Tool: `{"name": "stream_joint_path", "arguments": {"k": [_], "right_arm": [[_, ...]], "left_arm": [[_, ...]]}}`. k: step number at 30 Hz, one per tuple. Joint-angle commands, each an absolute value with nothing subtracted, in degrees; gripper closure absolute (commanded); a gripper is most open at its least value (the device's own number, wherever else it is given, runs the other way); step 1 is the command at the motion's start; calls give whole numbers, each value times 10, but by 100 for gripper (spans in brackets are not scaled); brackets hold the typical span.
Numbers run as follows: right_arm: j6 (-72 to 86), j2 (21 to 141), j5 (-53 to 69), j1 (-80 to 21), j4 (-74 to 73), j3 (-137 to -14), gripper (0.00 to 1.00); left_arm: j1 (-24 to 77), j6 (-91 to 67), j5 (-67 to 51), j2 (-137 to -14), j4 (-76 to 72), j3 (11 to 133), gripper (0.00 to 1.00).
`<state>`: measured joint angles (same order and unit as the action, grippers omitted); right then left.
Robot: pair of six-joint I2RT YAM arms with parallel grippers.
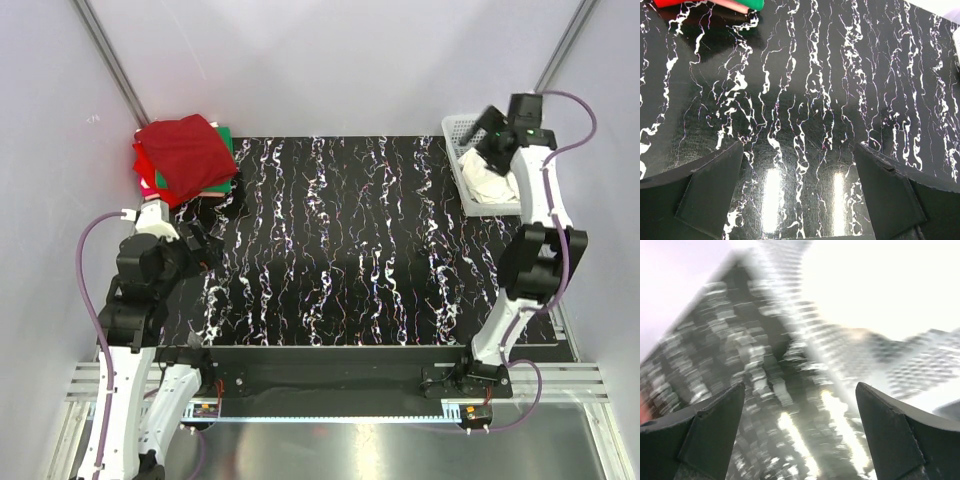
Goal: Fold and stack the t-shirts
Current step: Grab the tshirt from the pile
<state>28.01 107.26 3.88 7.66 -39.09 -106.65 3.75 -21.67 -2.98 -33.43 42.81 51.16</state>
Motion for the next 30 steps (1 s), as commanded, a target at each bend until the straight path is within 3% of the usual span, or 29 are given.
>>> {"name": "stream_joint_path", "arguments": {"k": [1, 10, 20, 24, 27, 28, 29, 30], "right_arm": [[280, 1138, 4, 117, -475, -1134, 0], [270, 1307, -33, 141, -534, -1320, 0], [269, 1395, -47, 142, -543, -1390, 3], [265, 1403, -43, 143, -533, -1393, 16], [265, 1409, -36, 146, -533, -1397, 34], [265, 1410, -34, 147, -532, -1397, 42], [265, 1410, -33, 148, -534, -1397, 62], [265, 1407, -33, 148, -534, -1396, 74]], "left_arm": [[40, -220, -22, -334, 407, 514, 1], [40, -220, -27, -325, 405, 513, 1], [40, -220, -29, -323, 404, 512, 1], [40, -219, -29, -326, 405, 513, 1], [40, -220, -29, -325, 404, 512, 1], [40, -220, -29, -325, 404, 512, 1], [40, -220, -29, -323, 404, 512, 1], [40, -220, -29, -324, 404, 512, 1]]}}
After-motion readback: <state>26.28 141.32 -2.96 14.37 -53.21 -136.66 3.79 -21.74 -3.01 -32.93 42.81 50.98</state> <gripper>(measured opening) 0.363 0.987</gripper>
